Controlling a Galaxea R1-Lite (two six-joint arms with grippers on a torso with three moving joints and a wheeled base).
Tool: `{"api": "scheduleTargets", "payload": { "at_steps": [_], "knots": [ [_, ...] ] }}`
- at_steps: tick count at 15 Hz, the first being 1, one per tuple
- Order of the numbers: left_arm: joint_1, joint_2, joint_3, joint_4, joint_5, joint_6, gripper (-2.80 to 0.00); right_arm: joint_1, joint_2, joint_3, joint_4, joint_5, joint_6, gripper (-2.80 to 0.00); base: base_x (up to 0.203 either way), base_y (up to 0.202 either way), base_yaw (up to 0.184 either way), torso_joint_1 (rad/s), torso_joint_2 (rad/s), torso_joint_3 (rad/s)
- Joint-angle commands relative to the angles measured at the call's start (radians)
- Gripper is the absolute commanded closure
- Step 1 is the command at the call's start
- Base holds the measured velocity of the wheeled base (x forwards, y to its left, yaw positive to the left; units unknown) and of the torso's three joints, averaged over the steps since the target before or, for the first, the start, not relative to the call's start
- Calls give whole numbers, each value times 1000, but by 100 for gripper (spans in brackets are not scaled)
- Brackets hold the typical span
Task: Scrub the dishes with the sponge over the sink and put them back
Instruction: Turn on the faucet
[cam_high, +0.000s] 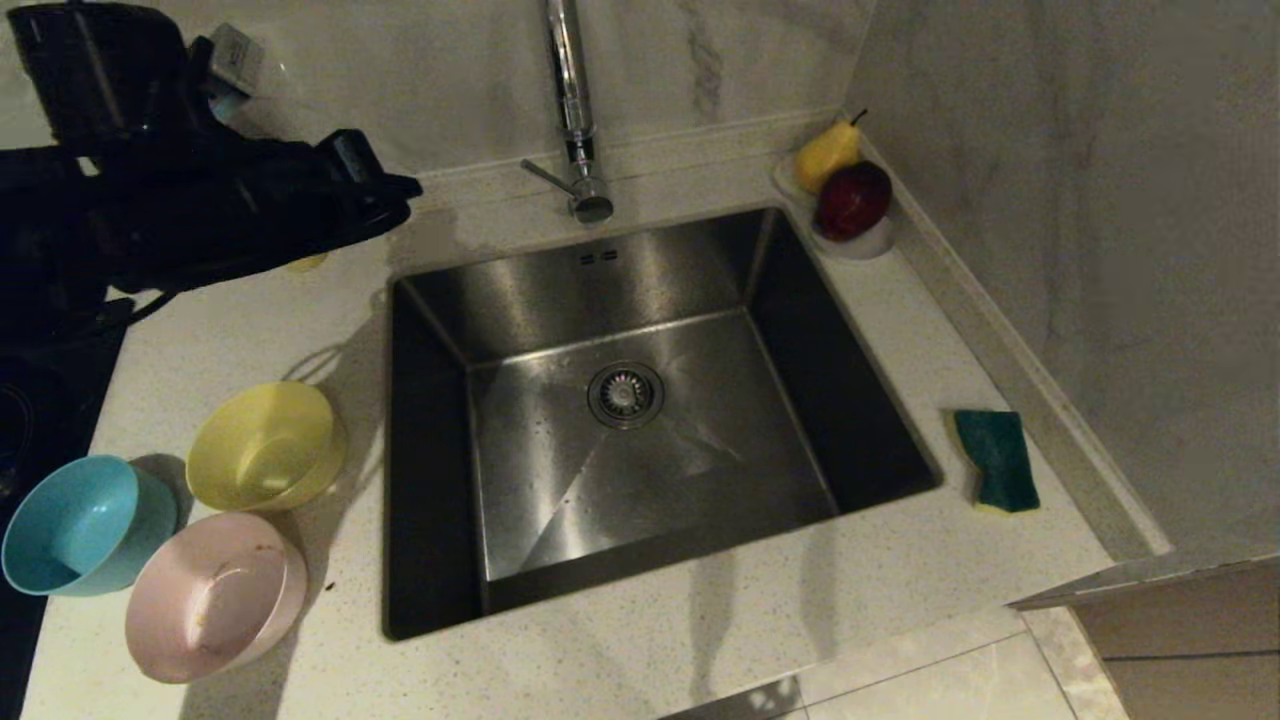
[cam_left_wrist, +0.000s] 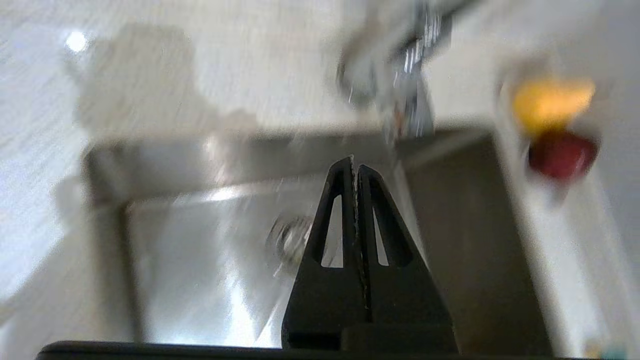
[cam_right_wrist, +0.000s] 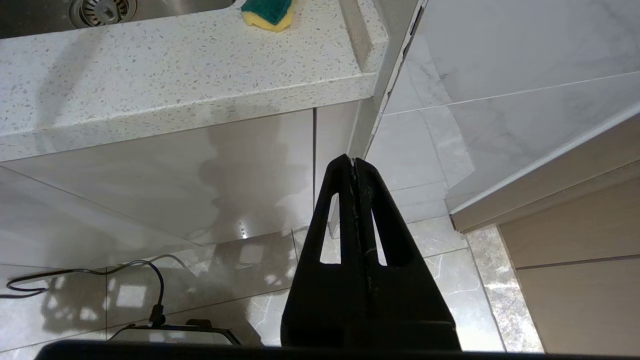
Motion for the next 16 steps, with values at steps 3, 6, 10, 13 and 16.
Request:
{"api": "scheduleTargets", "payload": {
  "at_steps": [3,6,10,13,16],
  "knots": [
    [-26,163,-176,-66,6,-165,0,1,0,0,0,0,0,0,0,0,0,0,0,0],
    [-48,237,-295,-74,6,-237,0,0,0,-1,0,0,0,0,0,0,0,0,0,0],
    [-60,330,-382,-122,8,-239,0,0,0,0,0,0,0,0,0,0,0,0,0,0],
    [-64,367,-391,-182,10,-237,0,0,0,1,0,0,0,0,0,0,0,0,0,0],
    [-64,395,-406,-210,7,-242,0,0,0,-1,0,1,0,0,0,0,0,0,0,0]
  ]
}}
